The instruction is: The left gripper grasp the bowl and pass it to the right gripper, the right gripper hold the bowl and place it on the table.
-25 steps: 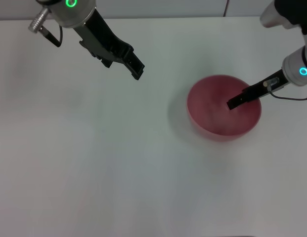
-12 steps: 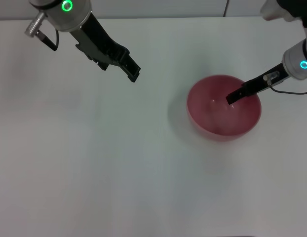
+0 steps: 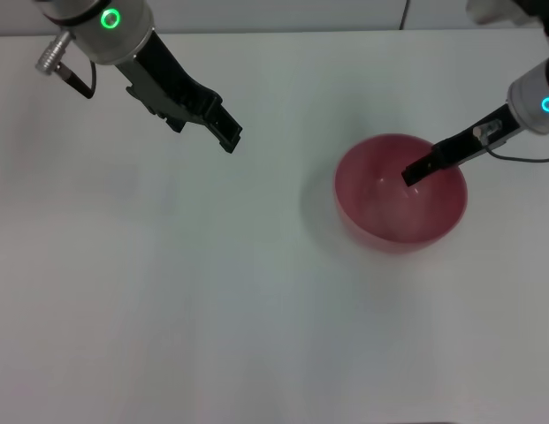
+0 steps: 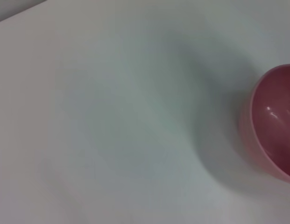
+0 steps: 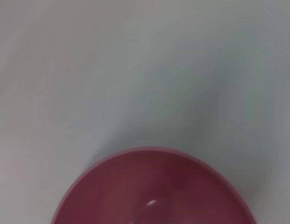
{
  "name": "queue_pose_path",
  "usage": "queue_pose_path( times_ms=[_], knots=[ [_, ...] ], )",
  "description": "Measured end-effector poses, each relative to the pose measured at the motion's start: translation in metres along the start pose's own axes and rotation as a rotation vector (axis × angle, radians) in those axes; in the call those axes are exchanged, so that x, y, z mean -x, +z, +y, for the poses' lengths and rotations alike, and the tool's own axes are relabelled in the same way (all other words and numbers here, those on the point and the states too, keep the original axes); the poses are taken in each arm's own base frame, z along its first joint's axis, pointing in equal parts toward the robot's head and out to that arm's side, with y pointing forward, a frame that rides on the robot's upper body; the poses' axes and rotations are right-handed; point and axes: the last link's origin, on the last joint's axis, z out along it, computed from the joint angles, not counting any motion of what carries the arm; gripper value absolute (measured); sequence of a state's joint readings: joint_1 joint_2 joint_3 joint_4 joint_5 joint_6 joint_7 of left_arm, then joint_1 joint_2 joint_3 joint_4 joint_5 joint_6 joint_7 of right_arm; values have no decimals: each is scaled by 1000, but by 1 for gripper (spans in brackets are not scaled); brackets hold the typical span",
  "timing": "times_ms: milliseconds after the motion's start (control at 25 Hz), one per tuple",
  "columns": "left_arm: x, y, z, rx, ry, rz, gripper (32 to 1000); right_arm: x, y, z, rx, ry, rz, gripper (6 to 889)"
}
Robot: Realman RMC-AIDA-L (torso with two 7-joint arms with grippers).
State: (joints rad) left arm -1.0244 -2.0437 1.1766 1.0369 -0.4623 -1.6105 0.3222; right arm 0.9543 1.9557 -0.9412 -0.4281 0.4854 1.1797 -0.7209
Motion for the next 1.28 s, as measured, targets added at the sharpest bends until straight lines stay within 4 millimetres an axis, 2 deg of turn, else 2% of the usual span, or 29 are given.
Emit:
queue_pose_path(
  times_ms=[360,760,960,1280],
  knots=[
    [2,1,-1,0,-4,-5,847,3,-19,-1,11,28,36,863],
    [4,5,-2,8,-11,-21,847,15,-60,-10,-40,33,64,857],
    [4,5,-2,8,-11,-22,847,23,-78,-4,-30,27,86,858],
    [4,5,-1,8,-9,-22,847,31,-89,12,3,6,129,858]
  ],
)
